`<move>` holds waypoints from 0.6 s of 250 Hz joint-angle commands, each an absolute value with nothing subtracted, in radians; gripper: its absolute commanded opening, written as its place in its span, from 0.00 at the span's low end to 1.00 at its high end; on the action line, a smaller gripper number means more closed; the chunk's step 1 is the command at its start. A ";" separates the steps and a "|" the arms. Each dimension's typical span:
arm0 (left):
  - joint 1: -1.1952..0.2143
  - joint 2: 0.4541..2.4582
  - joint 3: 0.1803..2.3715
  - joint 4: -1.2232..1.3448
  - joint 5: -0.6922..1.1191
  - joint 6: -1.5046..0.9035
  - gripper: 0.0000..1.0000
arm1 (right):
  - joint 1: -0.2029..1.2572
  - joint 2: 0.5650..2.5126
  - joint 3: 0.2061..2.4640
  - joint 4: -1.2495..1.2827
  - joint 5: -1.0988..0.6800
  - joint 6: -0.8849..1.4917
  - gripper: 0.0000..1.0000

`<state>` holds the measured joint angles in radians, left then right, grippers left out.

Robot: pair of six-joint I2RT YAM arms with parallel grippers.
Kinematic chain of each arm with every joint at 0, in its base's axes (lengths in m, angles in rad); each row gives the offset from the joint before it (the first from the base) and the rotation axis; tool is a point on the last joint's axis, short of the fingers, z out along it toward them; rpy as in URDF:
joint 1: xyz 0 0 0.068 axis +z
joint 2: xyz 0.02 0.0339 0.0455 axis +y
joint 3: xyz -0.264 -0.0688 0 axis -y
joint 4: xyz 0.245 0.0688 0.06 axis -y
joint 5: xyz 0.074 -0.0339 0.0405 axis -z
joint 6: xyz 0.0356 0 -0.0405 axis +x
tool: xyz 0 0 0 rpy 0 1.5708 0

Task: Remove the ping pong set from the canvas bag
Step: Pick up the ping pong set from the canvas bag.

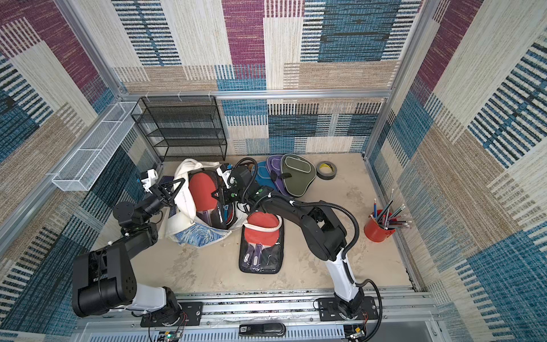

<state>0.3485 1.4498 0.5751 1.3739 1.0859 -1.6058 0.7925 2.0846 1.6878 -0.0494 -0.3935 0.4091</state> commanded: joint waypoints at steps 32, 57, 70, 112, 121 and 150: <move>0.410 1.410 0.546 1.196 1.084 -1.448 0.00 | 0.786 2.117 1.822 -0.109 -0.342 0.330 0.00; 0.430 1.327 0.559 0.994 1.072 -1.319 0.00 | 0.785 2.103 1.823 -0.104 -0.339 0.336 0.00; 0.434 1.288 0.570 0.912 1.061 -1.267 0.00 | 0.785 2.089 1.826 -0.113 -0.331 0.333 0.00; 0.446 1.249 0.593 0.799 1.053 -1.195 0.00 | 0.771 2.036 1.823 -0.139 -0.325 0.325 0.00; 0.450 1.255 0.591 0.806 1.053 -1.201 0.00 | 0.766 2.014 1.815 -0.144 -0.323 0.323 0.00; 0.459 1.279 0.586 0.862 1.055 -1.236 0.00 | 0.739 1.941 1.757 -0.137 -0.338 0.341 0.00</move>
<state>0.4503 1.2606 0.5858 0.8646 1.0504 -1.2495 0.7635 2.0163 1.7943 -0.2081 -0.3542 0.3393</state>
